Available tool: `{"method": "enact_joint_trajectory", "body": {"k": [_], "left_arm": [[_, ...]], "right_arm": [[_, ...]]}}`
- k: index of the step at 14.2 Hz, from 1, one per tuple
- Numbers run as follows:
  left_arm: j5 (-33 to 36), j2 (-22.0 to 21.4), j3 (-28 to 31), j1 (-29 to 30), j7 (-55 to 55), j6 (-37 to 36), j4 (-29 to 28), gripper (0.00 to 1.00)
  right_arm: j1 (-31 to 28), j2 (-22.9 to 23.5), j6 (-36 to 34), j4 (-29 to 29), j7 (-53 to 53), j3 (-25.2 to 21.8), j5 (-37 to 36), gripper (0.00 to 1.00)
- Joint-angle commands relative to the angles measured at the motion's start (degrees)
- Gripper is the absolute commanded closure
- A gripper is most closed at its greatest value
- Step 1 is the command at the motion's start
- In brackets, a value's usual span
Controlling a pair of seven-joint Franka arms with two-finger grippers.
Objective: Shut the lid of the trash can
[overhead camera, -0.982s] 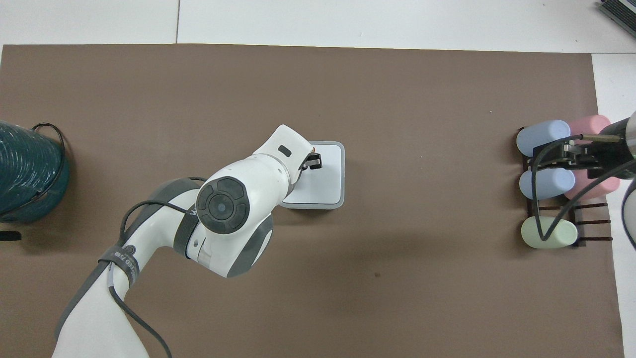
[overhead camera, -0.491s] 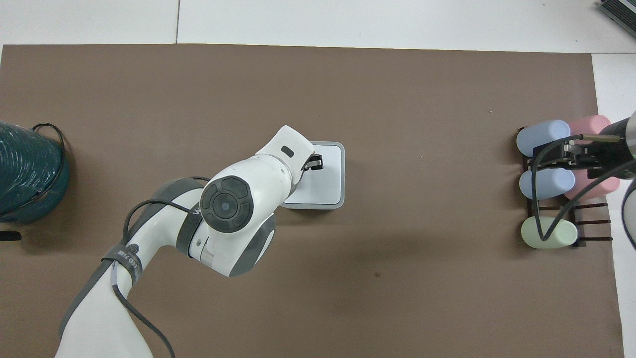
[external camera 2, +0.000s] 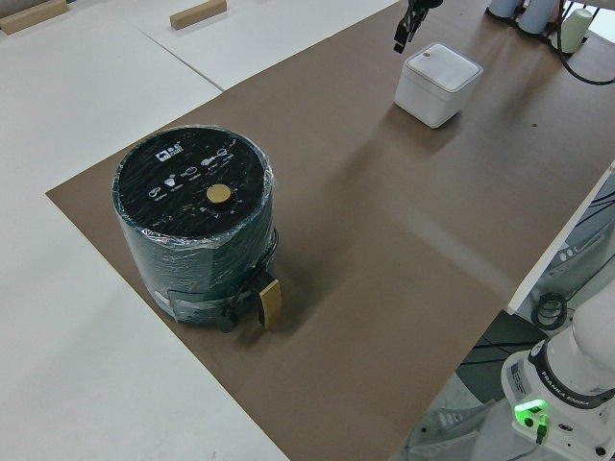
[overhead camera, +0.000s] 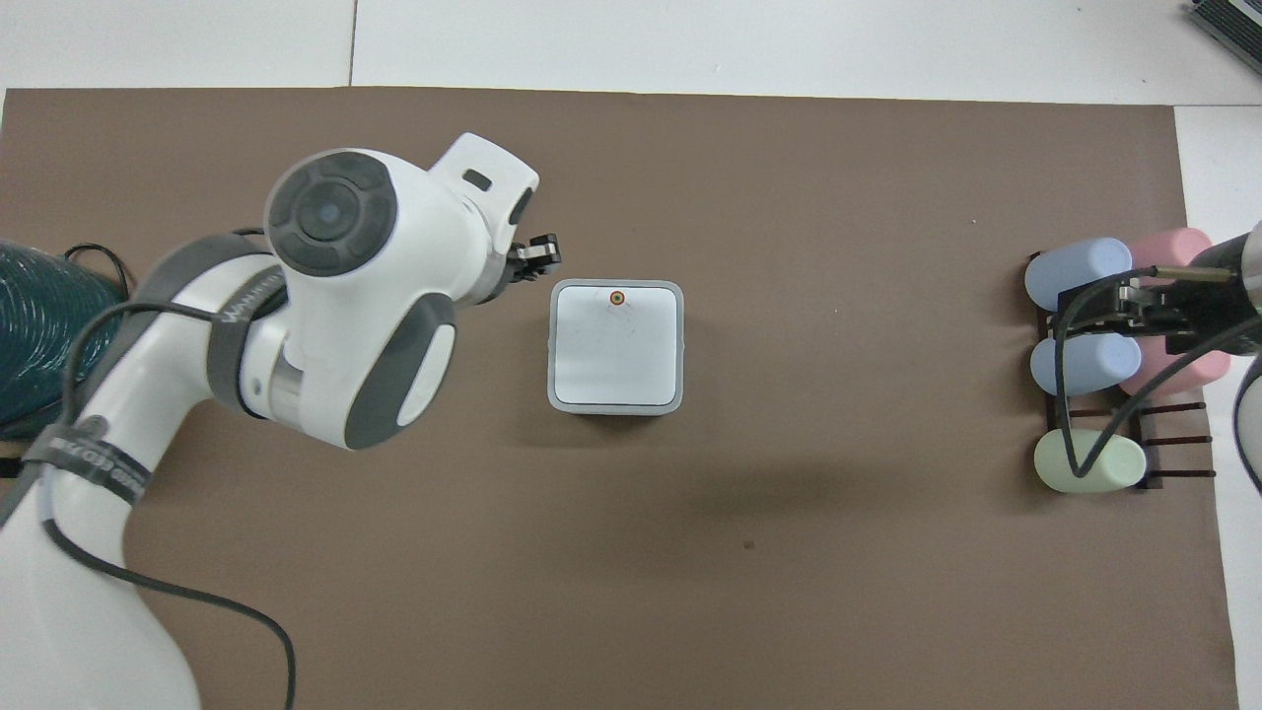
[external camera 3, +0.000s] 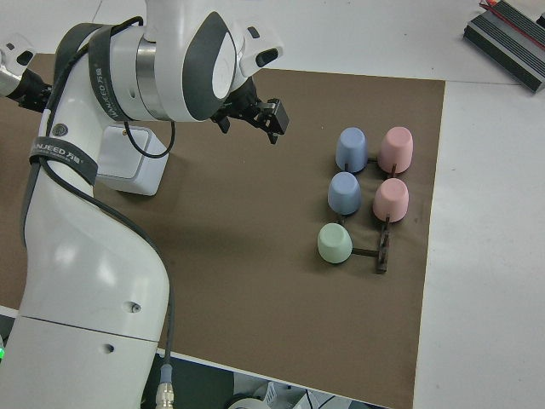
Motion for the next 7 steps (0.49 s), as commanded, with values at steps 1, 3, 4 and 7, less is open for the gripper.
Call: {"method": "enact_joint_trajectory", "body": {"k": [1, 3, 4, 7], "left_arm": [[0.09, -1.14, 0.03, 4.9, 8.49, -7.59, 2.18, 0.36], [0.27, -2.98, 0.03, 8.95, 17.28, -11.99, 2.45, 0.33], [0.27, -3.69, 0.03, 10.88, 20.8, -13.58, 2.45, 0.31], [4.38, -6.85, 0.03, 13.53, 31.35, -16.14, 1.92, 0.0]], "right_arm": [[-0.89, -0.43, -0.57, -0.43, -1.11, 0.59, 0.35, 0.0], [-0.89, -0.43, -0.57, -0.43, -1.11, 0.5, 0.35, 0.0], [-0.89, -0.43, -0.57, -0.43, -1.11, 0.59, 0.35, 0.0], [-0.89, -0.43, -0.57, -0.43, -1.11, 0.5, 0.35, 0.0]]}}
